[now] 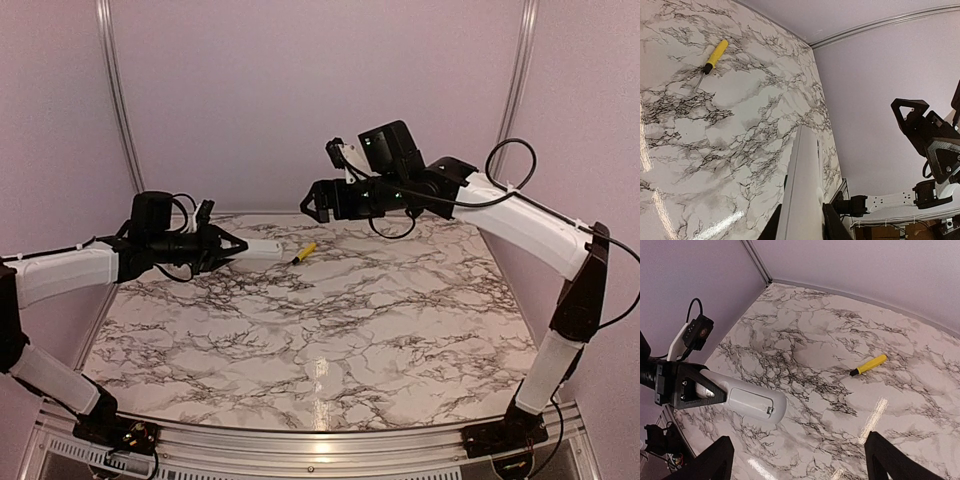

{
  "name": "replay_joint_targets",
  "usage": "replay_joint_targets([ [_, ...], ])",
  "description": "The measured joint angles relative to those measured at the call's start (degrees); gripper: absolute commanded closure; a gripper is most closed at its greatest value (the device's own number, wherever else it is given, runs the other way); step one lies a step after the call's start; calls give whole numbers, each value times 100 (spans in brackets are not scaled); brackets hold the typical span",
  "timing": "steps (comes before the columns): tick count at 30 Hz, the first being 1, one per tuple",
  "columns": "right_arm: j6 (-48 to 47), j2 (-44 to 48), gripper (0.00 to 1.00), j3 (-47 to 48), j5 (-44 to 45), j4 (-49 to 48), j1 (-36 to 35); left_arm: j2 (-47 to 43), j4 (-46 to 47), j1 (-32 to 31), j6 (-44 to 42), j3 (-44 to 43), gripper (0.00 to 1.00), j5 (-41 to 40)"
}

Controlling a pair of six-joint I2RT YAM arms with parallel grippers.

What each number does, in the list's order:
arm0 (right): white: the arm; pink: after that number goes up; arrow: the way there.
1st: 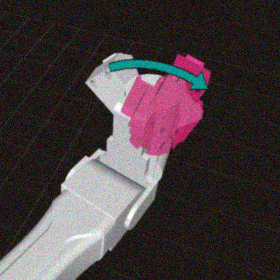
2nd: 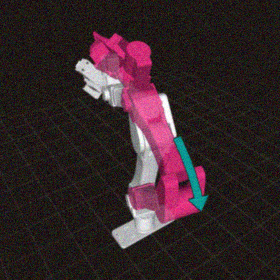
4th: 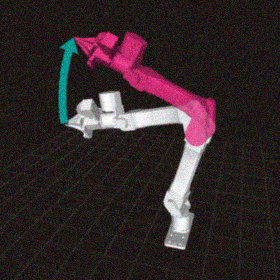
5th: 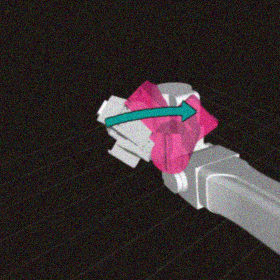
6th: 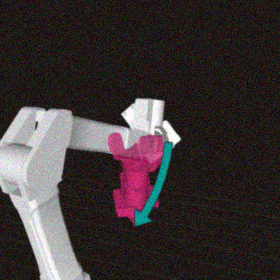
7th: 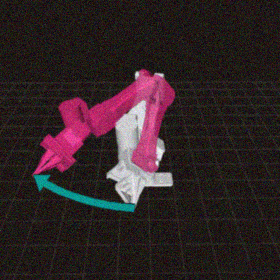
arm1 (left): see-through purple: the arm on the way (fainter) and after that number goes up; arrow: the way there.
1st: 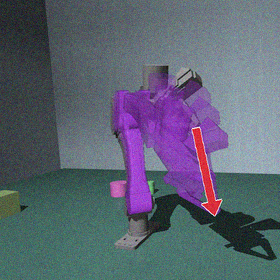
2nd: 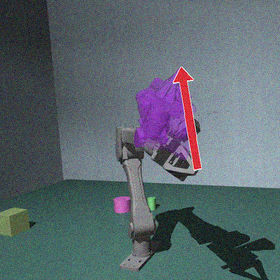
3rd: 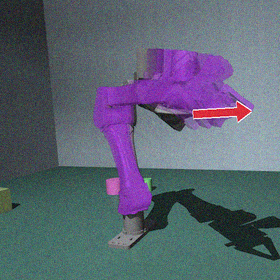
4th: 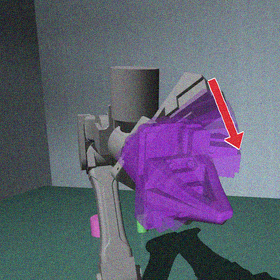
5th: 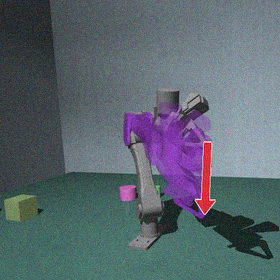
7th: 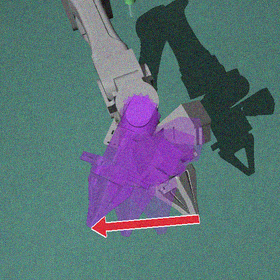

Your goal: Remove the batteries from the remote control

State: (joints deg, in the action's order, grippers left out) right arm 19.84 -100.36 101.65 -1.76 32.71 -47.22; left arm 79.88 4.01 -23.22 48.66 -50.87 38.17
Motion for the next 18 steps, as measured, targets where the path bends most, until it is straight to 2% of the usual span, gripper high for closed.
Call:
replay_joint_targets([
  [7,741,315,11,-267,-562,39,542,391,610,-66,503,-15,100,372],
  [13,1279,693,11,-468,-1054,20,721,763,1104,-352,894,-15,100,516],
  [18,1716,769,13,-612,-1499,-96,765,1021,2181,-560,1596,22,100,566],
])
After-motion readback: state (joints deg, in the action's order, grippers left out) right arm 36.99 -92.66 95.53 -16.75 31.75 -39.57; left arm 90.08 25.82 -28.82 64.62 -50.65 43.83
